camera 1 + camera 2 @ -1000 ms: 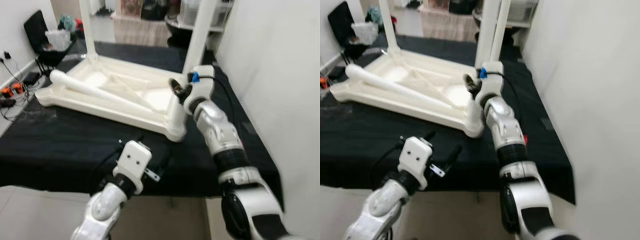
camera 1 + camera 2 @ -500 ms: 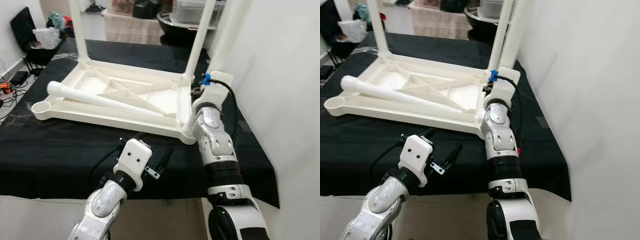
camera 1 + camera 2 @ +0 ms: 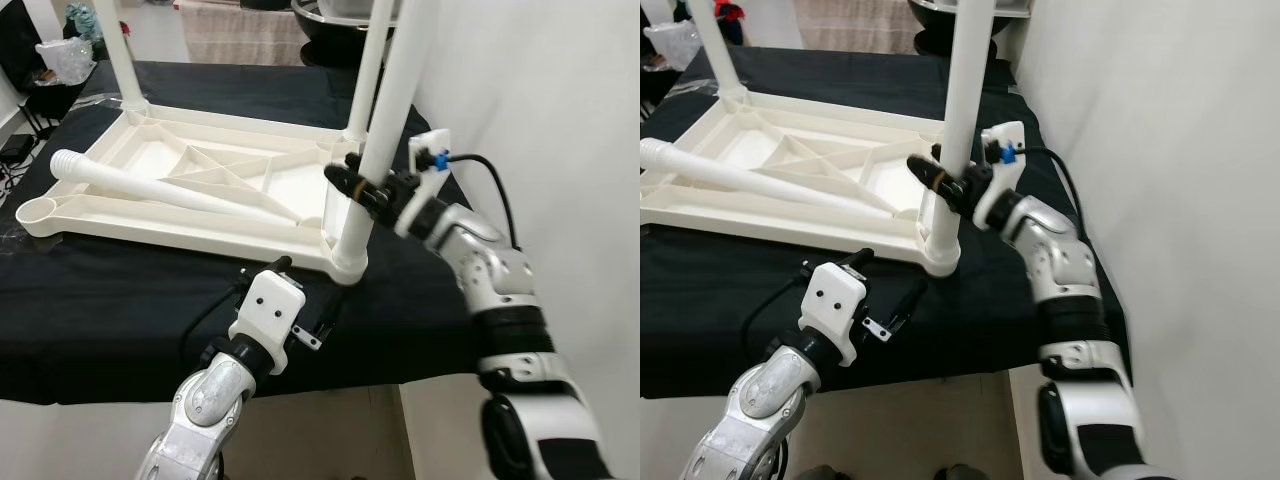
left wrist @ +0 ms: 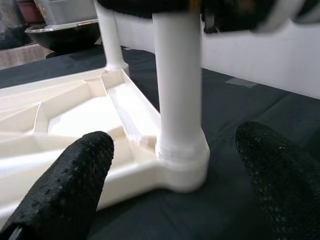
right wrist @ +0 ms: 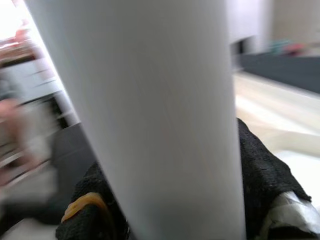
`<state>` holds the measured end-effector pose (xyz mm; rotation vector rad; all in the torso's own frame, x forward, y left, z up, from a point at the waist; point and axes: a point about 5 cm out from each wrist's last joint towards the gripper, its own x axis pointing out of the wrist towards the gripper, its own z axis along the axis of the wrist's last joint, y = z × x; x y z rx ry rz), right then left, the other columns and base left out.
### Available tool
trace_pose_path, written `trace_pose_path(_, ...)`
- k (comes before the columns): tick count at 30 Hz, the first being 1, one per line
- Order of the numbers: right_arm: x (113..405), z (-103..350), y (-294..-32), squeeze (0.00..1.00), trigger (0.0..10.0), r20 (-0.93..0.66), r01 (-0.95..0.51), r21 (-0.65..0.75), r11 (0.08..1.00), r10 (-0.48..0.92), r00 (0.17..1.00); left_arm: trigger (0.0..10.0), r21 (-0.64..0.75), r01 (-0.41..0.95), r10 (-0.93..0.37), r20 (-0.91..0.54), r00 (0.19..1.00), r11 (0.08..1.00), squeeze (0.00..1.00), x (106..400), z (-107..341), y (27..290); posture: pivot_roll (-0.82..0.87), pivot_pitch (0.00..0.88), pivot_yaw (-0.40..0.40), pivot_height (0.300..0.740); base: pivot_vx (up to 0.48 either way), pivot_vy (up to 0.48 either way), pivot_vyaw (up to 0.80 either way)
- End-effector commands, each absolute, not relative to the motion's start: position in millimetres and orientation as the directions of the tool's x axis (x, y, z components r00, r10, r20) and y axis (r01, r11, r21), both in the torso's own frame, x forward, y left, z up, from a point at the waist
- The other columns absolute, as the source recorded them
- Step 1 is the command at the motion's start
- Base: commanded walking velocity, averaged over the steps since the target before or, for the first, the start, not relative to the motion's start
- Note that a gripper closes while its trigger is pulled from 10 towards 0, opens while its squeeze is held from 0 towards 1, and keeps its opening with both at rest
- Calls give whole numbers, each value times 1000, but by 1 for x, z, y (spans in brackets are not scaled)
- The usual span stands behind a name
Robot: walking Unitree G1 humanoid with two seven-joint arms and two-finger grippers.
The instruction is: Building children table
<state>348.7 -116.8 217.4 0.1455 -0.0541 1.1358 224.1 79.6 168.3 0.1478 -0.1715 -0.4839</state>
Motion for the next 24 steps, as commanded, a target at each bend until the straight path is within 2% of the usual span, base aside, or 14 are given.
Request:
trace_pose_path(1,343,209,-100,0,10000,102,-951,111,289,948,300,10000,187,463,-487,113,866,867,0,224,165,78,78,47,-81,740,0,0,0)
trace_pose_path(6,352,210,-91,0,10000,134,-956,150,250,953,270,10000,193,458,-483,109,869,868,0,224,166,81,80,54,-78,740,0,0,0)
trace_pose_path(7,356,211,-88,0,0,137,-951,149,272,947,292,10000,193,459,-484,108,868,867,0,223,166,81,82,53,-80,740,0,0,0)
trace_pose_path(12,363,214,-82,0,0,148,-928,141,345,919,365,10000,193,461,-485,108,868,866,0,223,166,81,80,57,-79,740,0,0,0)
trace_pose_path(14,375,215,-84,0,0,135,-842,157,517,833,537,10000,191,460,-484,109,868,867,0,223,166,81,78,60,-81,740,0,0,0)
trace_pose_path(15,375,215,-84,0,0,135,-842,157,517,833,537,10000,191,460,-484,109,868,867,0,223,166,81,78,60,-81,740,0,0,0)
trace_pose_path(16,384,213,-88,0,0,89,-748,171,641,746,660,10000,191,459,-483,109,869,868,0,223,166,81,73,58,-79,740,0,0,0)
trace_pose_path(17,384,213,-88,0,0,89,-748,171,641,746,660,10000,191,459,-483,109,869,868,0,223,166,81,73,58,-79,740,0,0,0)
trace_pose_path(18,388,210,-91,0,0,55,-679,174,713,682,729,10000,190,458,-482,109,869,868,0,223,166,81,73,57,-76,740,0,0,0)
trace_pose_path(19,396,202,-106,0,0,-36,-465,165,870,476,879,10000,189,456,-480,109,871,870,0,223,165,81,62,55,-71,740,0,0,0)
trace_pose_path(20,399,197,-116,0,0,-91,-305,143,942,319,943,10000,188,454,-478,109,871,871,0,223,165,82,62,55,-71,740,0,0,0)
trace_pose_path(21,399,197,-116,0,0,-91,-305,143,942,319,943,10000,188,454,-478,109,871,871,0,223,165,82,62,55,-71,740,0,0,0)
trace_pose_path(23,397,190,-150,0,0,-149,72,62,995,-62,987,10000,188,452,-477,111,872,872,0,224,165,81,58,49,-72,740,0,0,0)
trace_pose_path(24,397,190,-150,0,0,-149,72,62,995,-62,987,10000,188,452,-477,111,872,872,0,224,165,81,58,49,-72,740,0,0,0)
